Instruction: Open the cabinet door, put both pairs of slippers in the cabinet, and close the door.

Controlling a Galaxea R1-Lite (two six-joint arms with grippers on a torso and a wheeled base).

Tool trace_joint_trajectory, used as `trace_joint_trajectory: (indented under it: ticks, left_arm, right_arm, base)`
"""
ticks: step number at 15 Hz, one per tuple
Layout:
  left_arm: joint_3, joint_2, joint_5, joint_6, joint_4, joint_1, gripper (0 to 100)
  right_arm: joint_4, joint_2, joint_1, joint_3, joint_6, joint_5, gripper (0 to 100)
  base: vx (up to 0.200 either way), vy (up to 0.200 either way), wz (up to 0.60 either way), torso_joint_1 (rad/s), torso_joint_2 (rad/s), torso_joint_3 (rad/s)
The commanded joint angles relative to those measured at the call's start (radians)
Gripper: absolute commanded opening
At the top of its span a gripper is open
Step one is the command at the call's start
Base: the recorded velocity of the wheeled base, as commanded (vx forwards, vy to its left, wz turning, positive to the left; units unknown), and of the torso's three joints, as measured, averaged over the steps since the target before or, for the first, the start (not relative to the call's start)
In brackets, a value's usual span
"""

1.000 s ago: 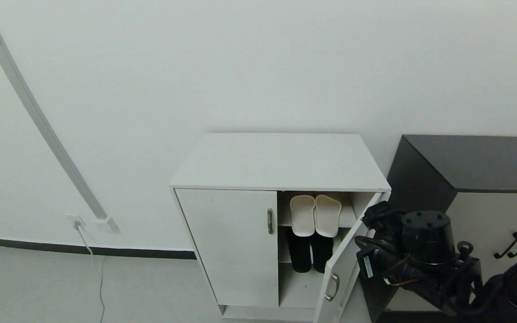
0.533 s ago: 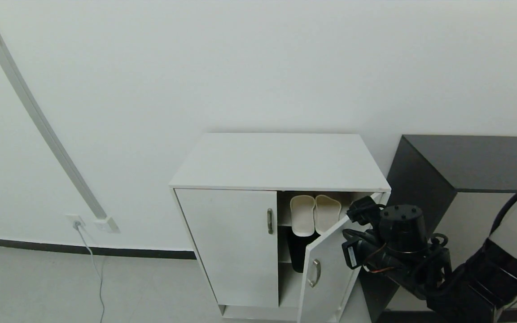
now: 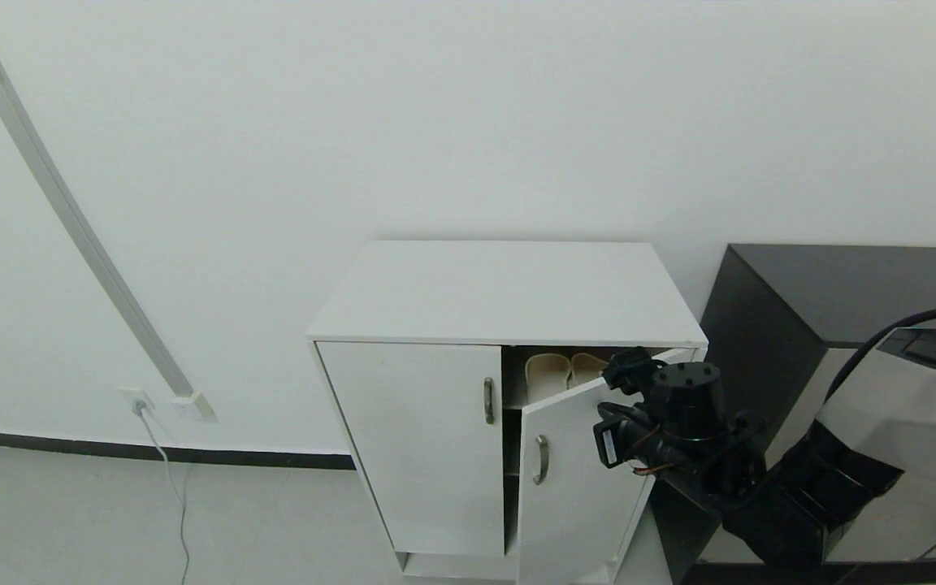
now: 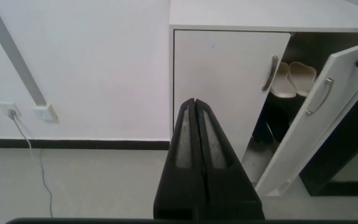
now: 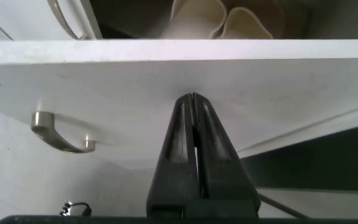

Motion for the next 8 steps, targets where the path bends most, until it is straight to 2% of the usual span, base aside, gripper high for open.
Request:
trace_joint_trajectory:
  ticks: [1,8]
  left_arm:
    - [0.000,0.001,0.000,-0.001,0.000,0.000,0]
    - [0.000,0.001,0.002,-0.001,0.000,0.000,0]
  right_arm:
    - [0.000,0.049,0.000,-0.038,0.014,-0.001,0]
    - [0.000,0.113,-0.015,-0.137,0.014,-0.002,0]
  base:
    - [0.000,0.000,0.00,0.000,0.00,0.000]
    - [0.000,0.000,0.00,0.000,0.00,0.000]
